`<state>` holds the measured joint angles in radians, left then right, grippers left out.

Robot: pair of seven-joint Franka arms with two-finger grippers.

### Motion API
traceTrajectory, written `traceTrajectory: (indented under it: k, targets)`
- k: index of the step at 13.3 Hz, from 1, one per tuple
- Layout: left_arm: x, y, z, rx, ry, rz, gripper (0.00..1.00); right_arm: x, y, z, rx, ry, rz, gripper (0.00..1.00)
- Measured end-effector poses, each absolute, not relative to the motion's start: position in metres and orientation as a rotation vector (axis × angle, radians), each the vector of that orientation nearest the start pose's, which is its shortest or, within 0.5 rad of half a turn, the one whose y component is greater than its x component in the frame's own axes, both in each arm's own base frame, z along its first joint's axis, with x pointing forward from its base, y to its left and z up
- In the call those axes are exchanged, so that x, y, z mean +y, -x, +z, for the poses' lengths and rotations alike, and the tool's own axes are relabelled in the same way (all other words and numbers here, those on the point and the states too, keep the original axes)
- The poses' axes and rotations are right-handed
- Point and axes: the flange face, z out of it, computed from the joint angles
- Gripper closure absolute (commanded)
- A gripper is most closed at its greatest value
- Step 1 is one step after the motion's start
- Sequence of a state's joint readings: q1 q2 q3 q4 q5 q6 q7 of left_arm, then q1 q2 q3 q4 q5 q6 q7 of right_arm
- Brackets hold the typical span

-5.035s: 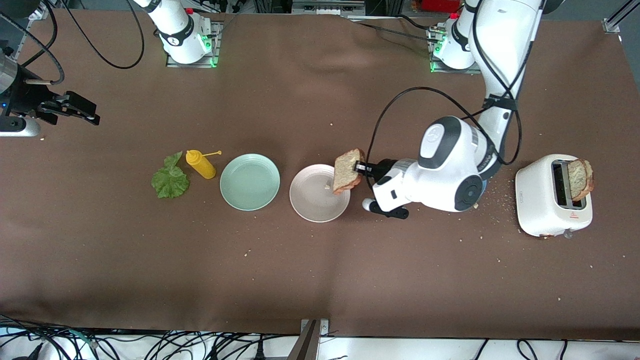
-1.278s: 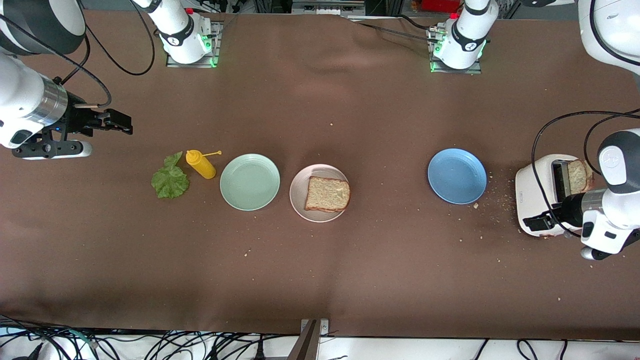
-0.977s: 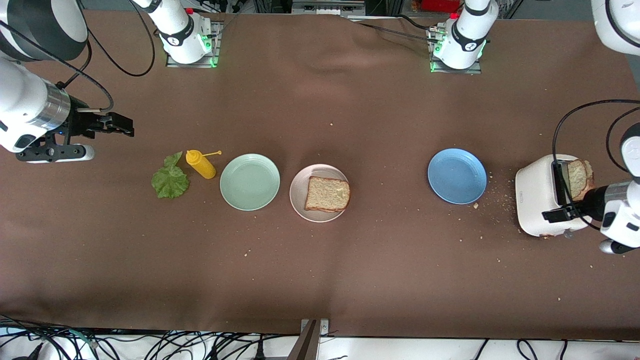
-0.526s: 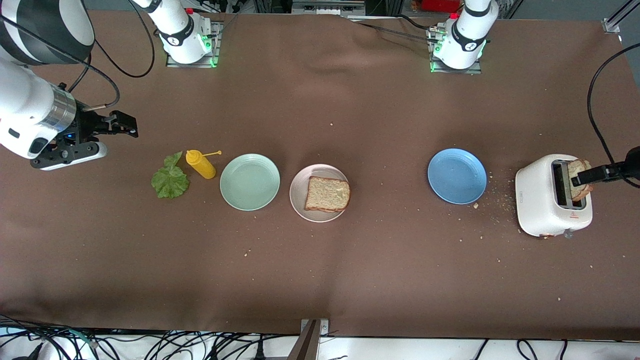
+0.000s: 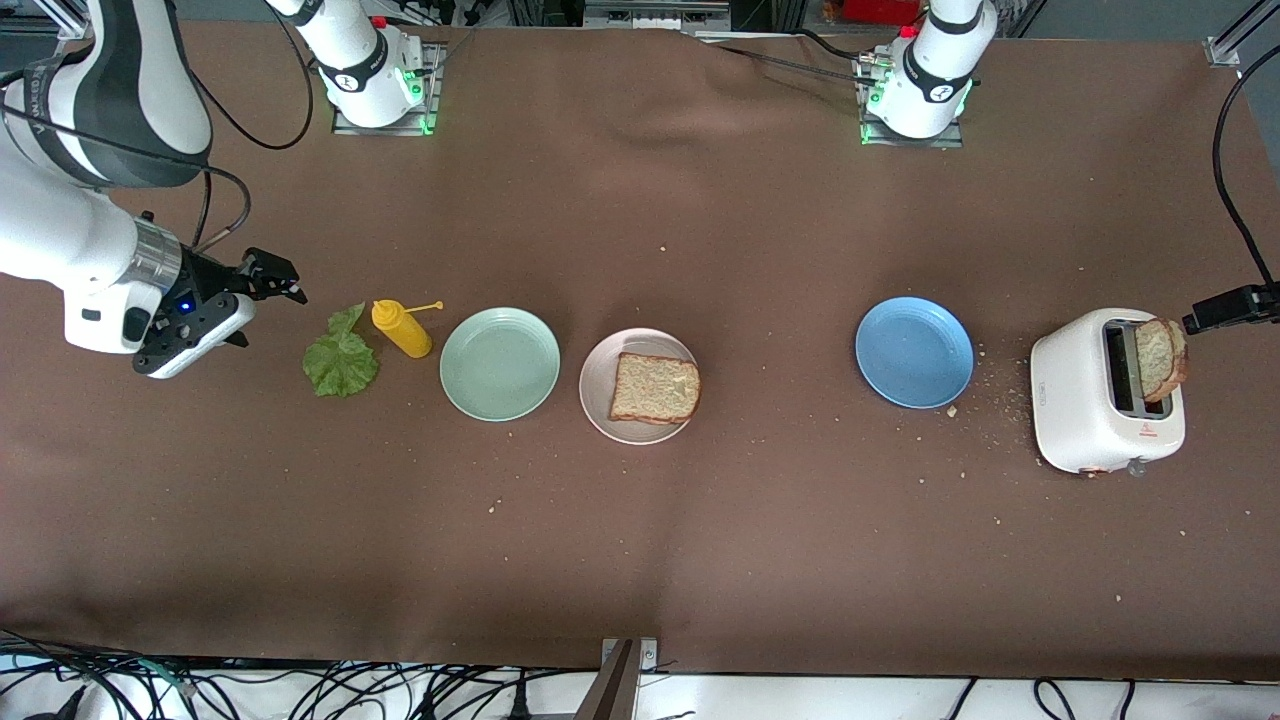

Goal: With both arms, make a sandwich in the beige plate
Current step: 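Reach the right gripper toward the yellow mustard bottle, then grasp the yellow mustard bottle with the right gripper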

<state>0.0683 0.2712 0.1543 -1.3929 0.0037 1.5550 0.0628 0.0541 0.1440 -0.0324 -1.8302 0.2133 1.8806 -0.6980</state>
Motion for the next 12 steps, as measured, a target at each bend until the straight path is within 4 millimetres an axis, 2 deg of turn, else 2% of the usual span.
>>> traceTrajectory:
  k: [3,7,9,12]
  targets:
    - [0.128,-0.622,0.530,-0.241,3.095,0.217,0.00,-0.014,-0.577,0.406,-1.043,2.578,-0.023,0.01]
    - [0.136,-0.623,0.519,-0.257,3.092,0.245,0.00,-0.057,-0.564,0.331,-1.266,2.215,-0.260,0.01]
    - [0.137,-0.623,0.518,-0.258,3.091,0.250,0.00,-0.069,-0.561,0.295,-1.380,2.055,-0.377,0.01]
    - [0.136,-0.626,0.511,-0.253,3.091,0.268,0.00,-0.071,-0.556,0.247,-1.442,1.848,-0.543,0.01]
